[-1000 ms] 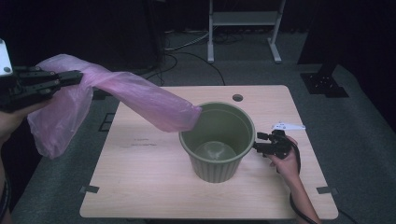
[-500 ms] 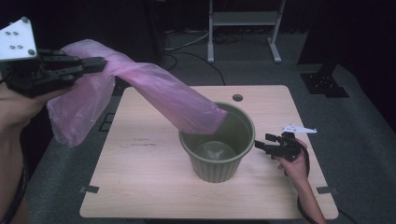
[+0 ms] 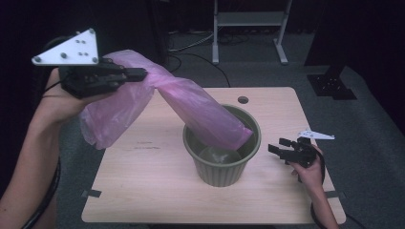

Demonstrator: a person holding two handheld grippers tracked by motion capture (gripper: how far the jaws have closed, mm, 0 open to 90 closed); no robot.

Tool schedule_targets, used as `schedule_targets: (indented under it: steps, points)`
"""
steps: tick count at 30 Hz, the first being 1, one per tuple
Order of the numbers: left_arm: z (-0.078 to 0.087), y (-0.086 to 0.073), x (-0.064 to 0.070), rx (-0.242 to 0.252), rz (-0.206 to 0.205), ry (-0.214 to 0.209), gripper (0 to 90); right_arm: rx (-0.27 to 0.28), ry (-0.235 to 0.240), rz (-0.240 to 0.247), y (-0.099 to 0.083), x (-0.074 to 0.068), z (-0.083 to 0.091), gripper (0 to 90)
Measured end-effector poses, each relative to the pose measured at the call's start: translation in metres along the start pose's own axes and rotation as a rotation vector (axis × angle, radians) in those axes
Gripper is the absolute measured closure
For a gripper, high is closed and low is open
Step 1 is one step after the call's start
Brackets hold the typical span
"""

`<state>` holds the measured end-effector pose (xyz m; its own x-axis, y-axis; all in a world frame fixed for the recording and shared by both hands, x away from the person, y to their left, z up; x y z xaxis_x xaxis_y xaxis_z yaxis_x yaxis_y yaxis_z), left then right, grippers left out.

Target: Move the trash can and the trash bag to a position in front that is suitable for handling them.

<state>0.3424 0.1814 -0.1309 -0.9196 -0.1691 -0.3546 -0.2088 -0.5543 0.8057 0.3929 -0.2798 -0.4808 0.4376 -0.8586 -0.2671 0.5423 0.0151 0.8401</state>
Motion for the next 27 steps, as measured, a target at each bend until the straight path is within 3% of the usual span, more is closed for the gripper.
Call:
schedule_targets:
  steps: [9, 18, 22, 27]
  points:
    - [-0.058, -0.022, 0.002, -0.134, 0.011, -0.095, 89.8, 0.014, -0.018, -0.006, 0.000, 0.009, 0.015, 24.0]
    - [-0.108, -0.034, 0.007, -0.257, 0.002, -0.151, 89.8, 0.033, -0.028, -0.010, 0.000, 0.016, 0.031, 24.0]
    - [-0.123, -0.042, 0.006, -0.339, -0.004, -0.141, 89.8, 0.037, -0.021, 0.003, 0.001, 0.015, 0.039, 24.0]
    - [-0.129, -0.043, 0.005, -0.347, 0.007, -0.153, 89.8, 0.051, 0.003, 0.002, 0.007, 0.013, 0.050, 24.1]
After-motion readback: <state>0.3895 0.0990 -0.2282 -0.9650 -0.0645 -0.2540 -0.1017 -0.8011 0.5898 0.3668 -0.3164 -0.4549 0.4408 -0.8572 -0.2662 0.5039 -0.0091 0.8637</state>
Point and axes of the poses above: each handheld gripper's, and its own axes: z roughly backward along the jaws, y roughly out of its top, x roughly to its right, the point moved 5 cm from there along -z, roughly forward along the jaws, and after that the axes turned 9 degrees about -y, right-handed, at the moved point
